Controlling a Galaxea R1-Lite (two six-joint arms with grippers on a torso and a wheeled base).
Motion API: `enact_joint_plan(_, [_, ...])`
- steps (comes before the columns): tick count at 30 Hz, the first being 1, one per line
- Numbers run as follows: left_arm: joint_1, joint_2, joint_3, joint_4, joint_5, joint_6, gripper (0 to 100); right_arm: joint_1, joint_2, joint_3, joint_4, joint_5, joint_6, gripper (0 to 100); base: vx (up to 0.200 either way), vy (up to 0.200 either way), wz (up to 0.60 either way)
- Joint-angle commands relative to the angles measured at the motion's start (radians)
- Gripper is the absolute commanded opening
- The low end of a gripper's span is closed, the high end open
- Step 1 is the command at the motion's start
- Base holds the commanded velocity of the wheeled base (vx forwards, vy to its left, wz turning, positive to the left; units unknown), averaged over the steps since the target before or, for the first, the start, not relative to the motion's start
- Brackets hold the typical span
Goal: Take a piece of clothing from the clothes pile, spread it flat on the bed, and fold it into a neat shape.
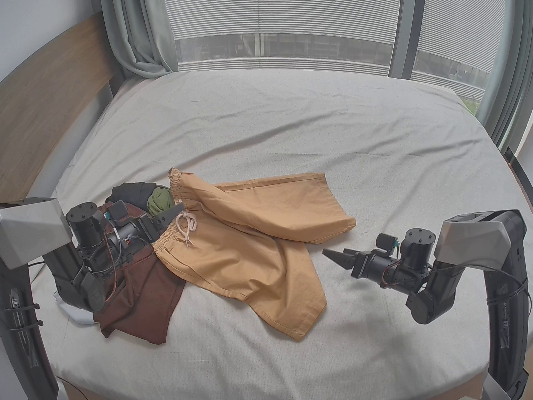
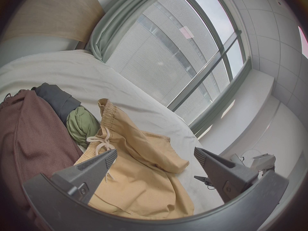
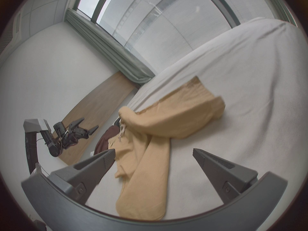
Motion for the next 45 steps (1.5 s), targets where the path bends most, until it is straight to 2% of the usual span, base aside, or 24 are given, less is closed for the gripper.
enact_joint_plan(1, [0.001, -0.02, 0.038, -0.01, -0.008, 0.023, 100, 0.038, 0.039, 0.034, 0.0, 0.001, -0.001, 100, 0.0, 0.0, 0.0])
enact_joint_plan(3, [0.001, -0.017, 0.04, -0.01, -0.008, 0.046, 100, 0.044, 0.07, 0.032, 0.003, 0.001, -0.001, 100, 0.0, 0.0, 0.0])
enact_joint_plan(10, [-0.005, -0.014, 0.04, -0.01, -0.008, 0.049, 100, 0.044, 0.117, 0.021, 0.001, 0.001, -0.001, 100, 0.0, 0.0, 0.0])
enact_joint_plan(15, [-0.009, -0.009, 0.04, -0.01, -0.007, 0.05, 100, 0.071, 0.143, 0.02, 0.0, -0.006, -0.001, 100, 0.0, 0.0, 0.0])
enact_joint_plan(36, [-0.015, 0.001, 0.04, -0.011, -0.01, 0.054, 100, 0.114, 0.16, 0.04, 0.003, -0.006, -0.001, 100, 0.0, 0.0, 0.0])
enact_joint_plan(37, [-0.015, 0.001, 0.04, -0.011, -0.01, 0.054, 100, 0.118, 0.159, 0.04, 0.003, -0.006, 0.001, 0, 0.0, 0.0, 0.0])
enact_joint_plan(45, [-0.015, 0.001, 0.04, -0.011, -0.011, 0.052, 100, 0.122, 0.148, 0.044, -0.003, -0.004, 0.007, 0, 0.0, 0.0, 0.0])
